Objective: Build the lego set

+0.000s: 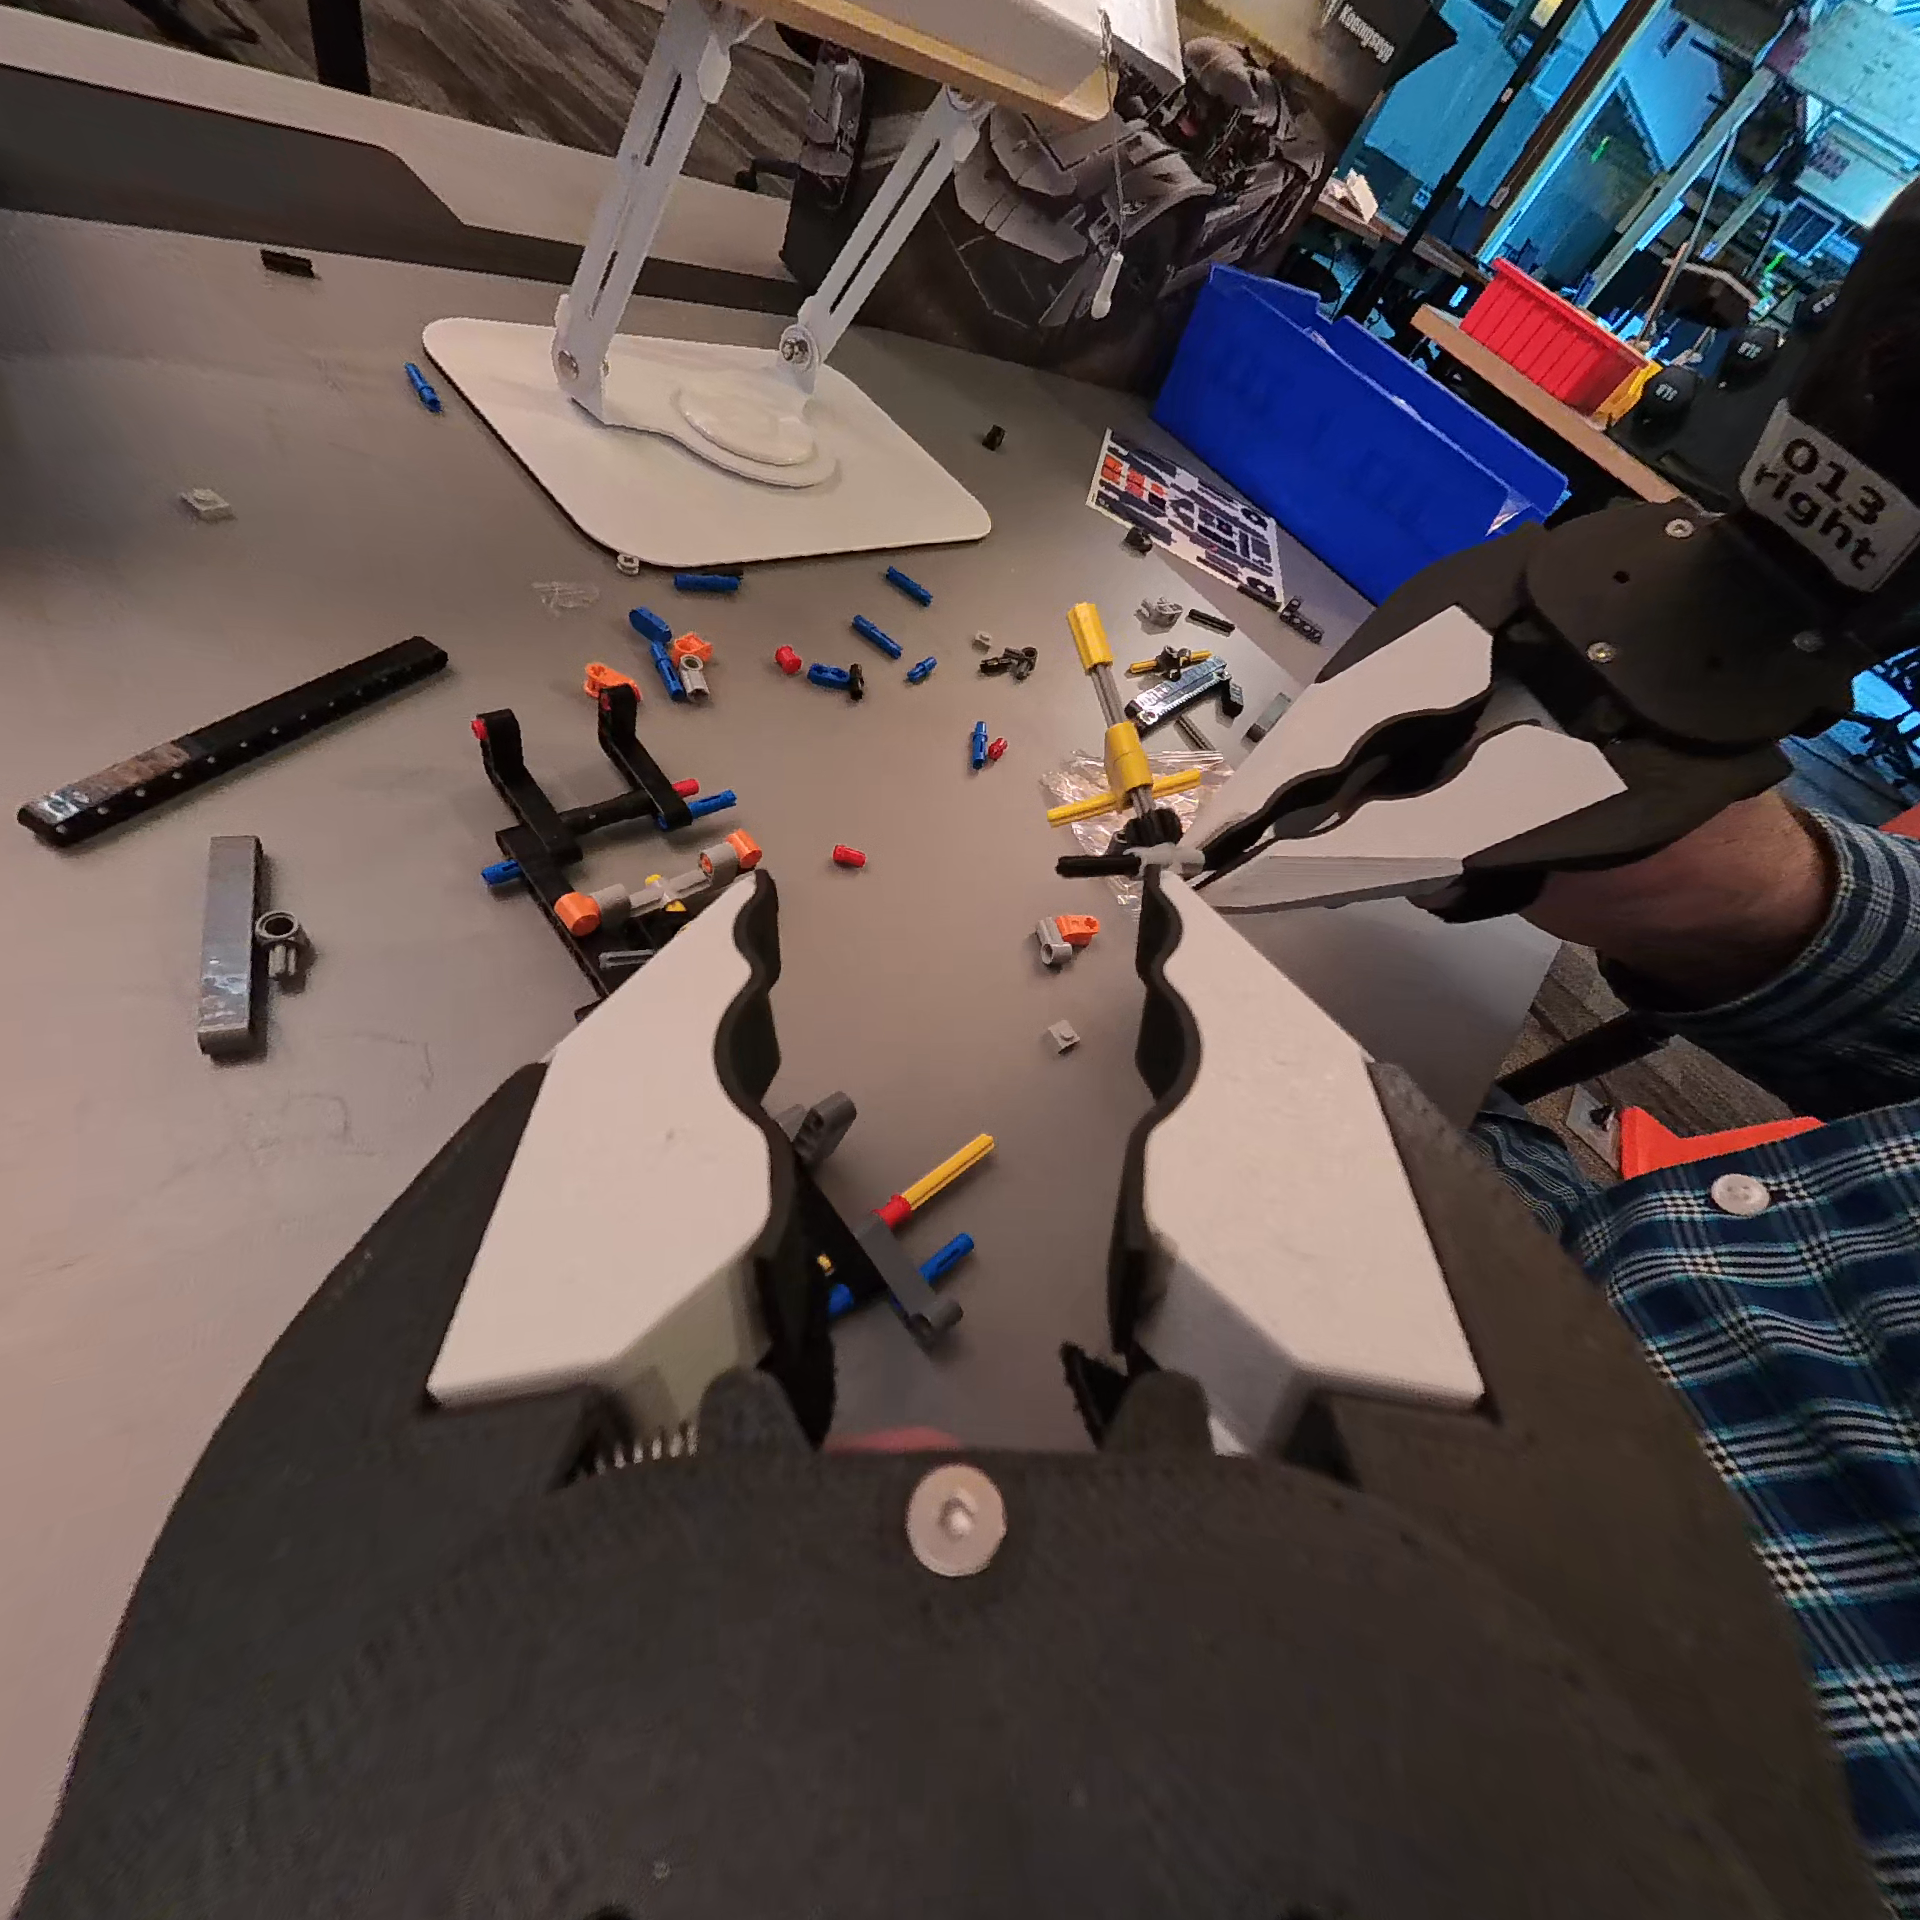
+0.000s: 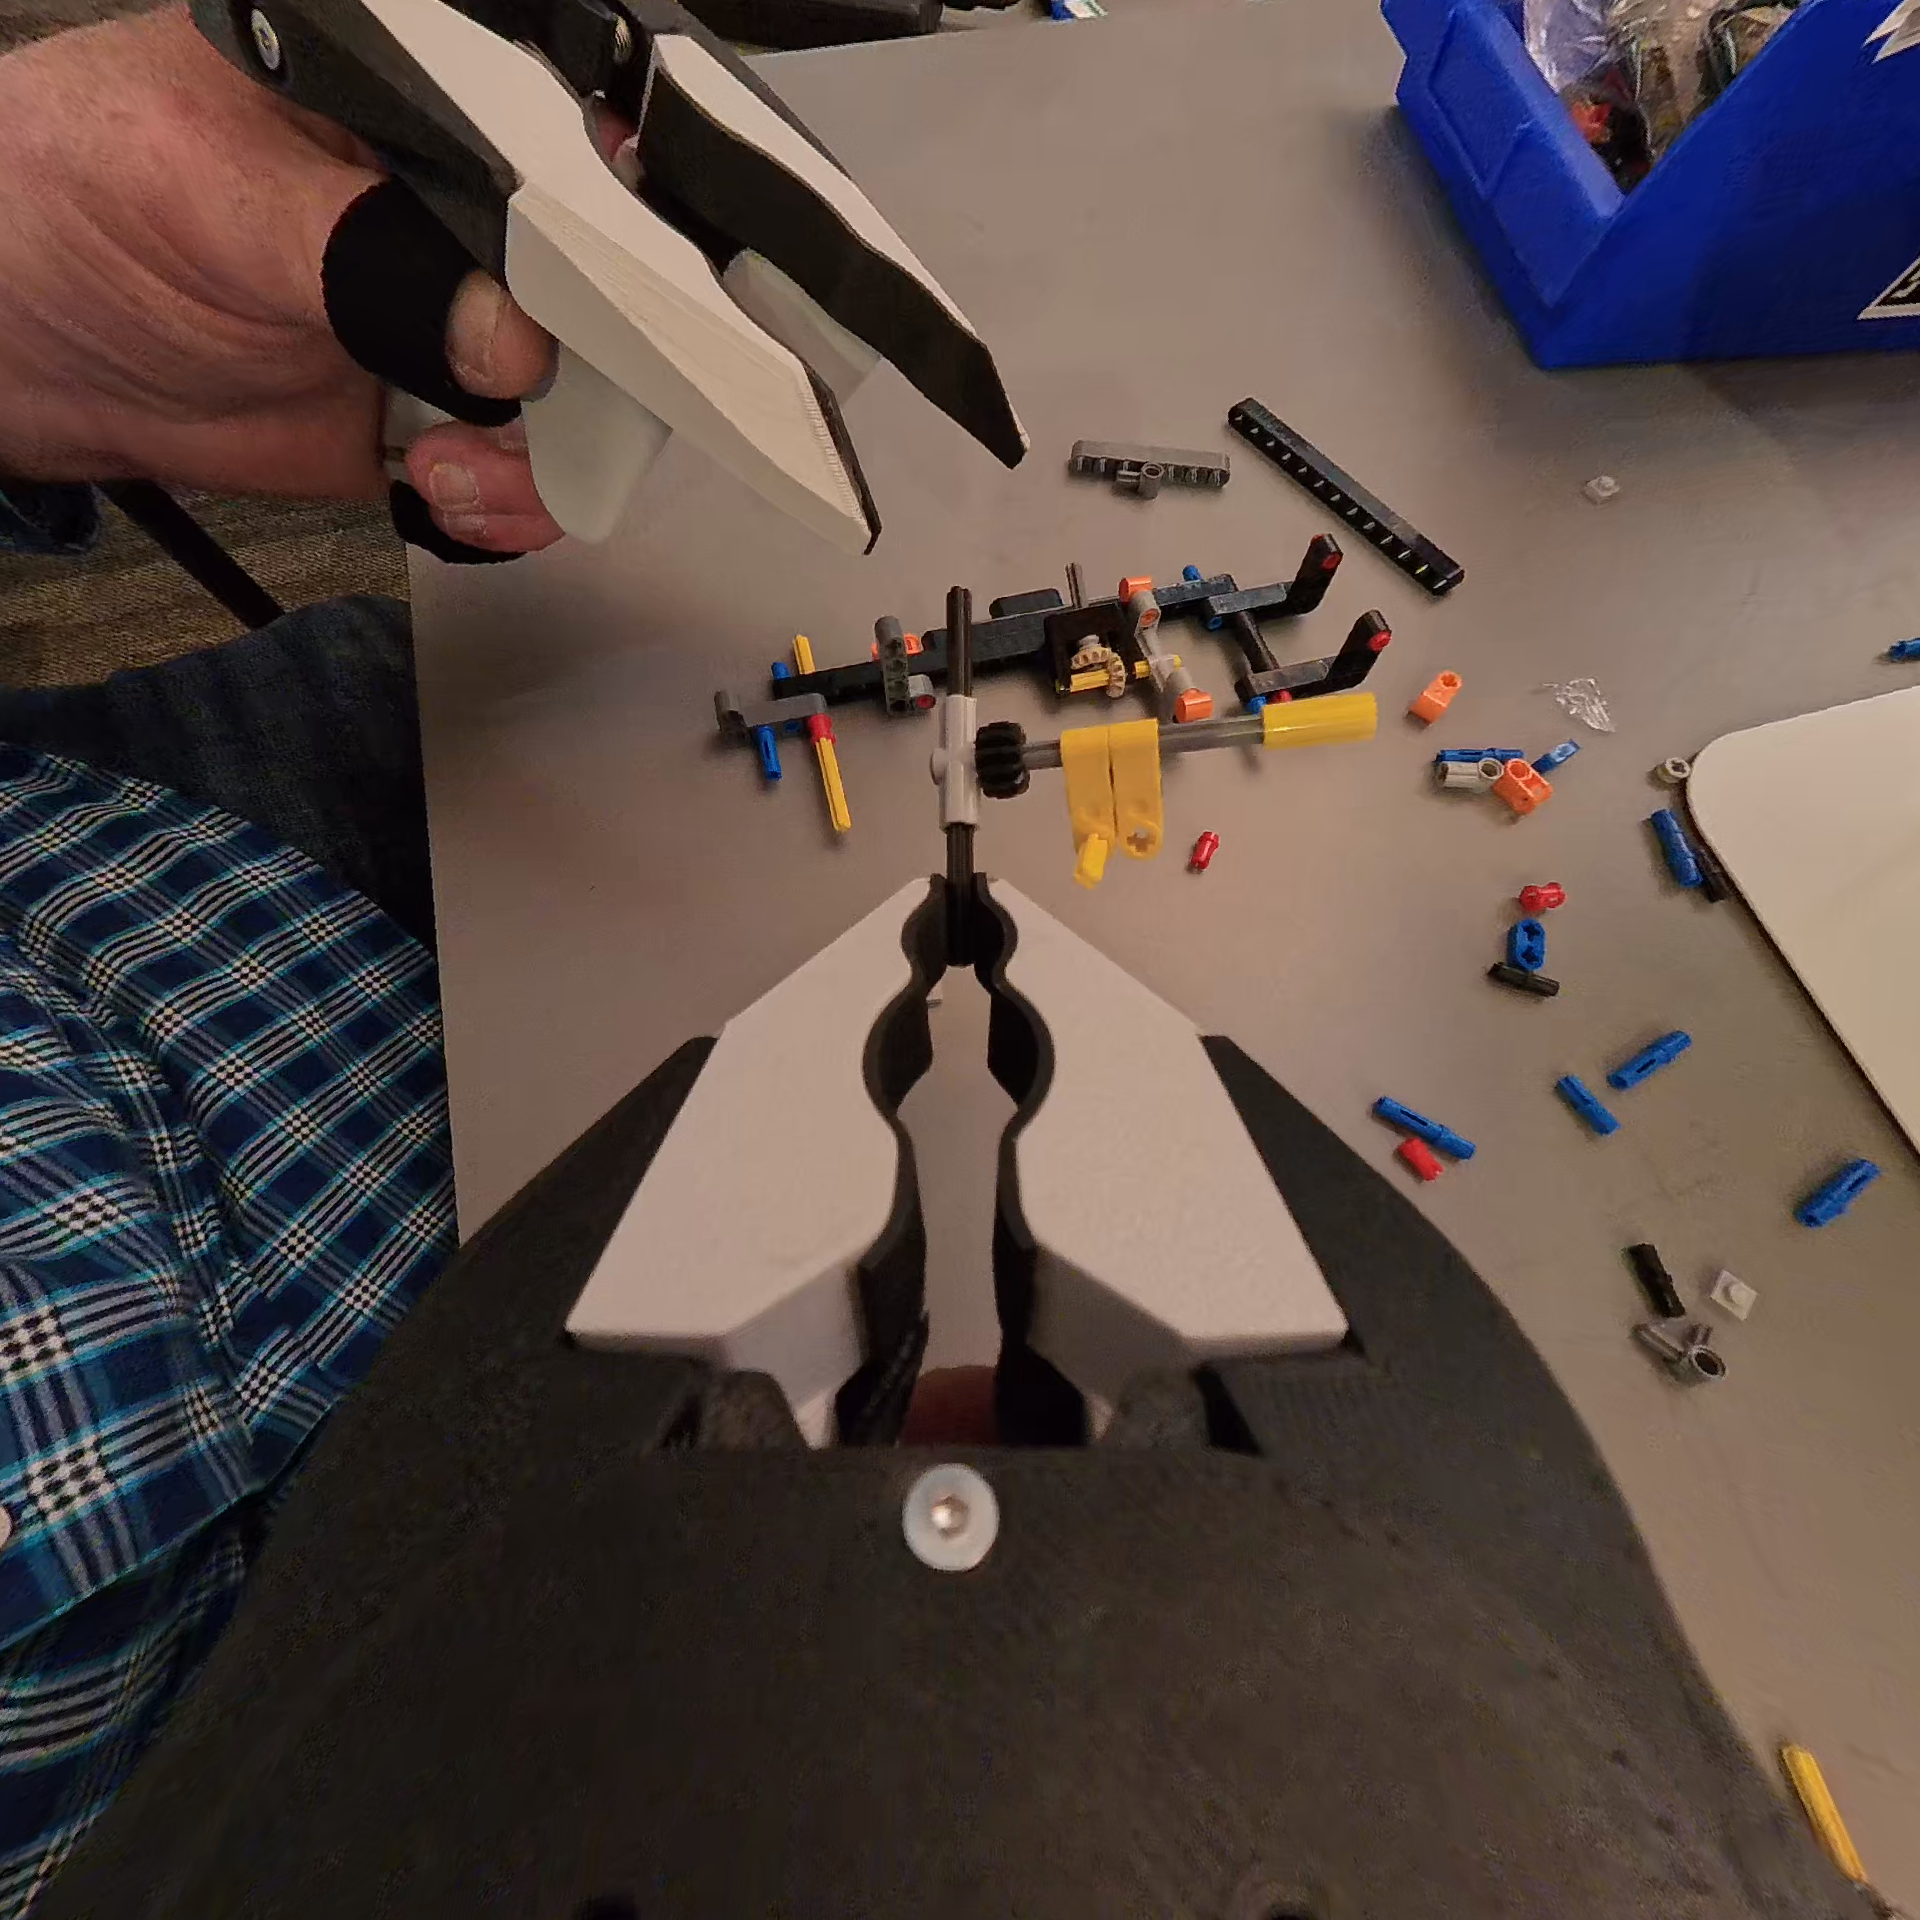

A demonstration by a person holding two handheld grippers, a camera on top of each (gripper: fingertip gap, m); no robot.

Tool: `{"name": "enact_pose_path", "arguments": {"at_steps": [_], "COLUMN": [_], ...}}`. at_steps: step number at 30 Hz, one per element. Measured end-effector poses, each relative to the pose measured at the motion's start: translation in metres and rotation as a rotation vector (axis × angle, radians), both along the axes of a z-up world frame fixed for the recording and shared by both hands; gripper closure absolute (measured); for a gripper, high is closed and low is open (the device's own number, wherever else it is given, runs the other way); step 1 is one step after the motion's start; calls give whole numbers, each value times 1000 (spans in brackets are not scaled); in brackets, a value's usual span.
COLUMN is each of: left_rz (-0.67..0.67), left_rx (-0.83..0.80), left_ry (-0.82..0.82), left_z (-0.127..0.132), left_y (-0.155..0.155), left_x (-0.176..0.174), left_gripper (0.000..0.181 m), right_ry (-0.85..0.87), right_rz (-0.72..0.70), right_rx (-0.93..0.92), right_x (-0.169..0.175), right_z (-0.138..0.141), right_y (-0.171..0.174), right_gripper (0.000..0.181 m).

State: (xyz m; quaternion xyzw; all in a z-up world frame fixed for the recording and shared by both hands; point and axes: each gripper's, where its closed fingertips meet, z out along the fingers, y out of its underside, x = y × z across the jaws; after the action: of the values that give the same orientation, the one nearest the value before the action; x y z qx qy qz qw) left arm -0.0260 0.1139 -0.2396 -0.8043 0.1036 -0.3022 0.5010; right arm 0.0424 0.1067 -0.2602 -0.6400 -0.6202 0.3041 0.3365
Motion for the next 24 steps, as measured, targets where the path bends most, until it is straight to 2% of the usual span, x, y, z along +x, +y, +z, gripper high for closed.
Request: {"name": "enact_pose_path", "arguments": {"at_steps": [24], "left_rz": [12], "left_rx": [-12], "left_ry": [25], "left_z": [-3], "left_y": [-1], "left_x": [-4], "left_gripper": [114], "right_ry": [-15], "right_rz": [16], "right_rx": [-37], "right_x": [1], "right_z": [-5], "right_y": [-2], "right_gripper": [180]}}
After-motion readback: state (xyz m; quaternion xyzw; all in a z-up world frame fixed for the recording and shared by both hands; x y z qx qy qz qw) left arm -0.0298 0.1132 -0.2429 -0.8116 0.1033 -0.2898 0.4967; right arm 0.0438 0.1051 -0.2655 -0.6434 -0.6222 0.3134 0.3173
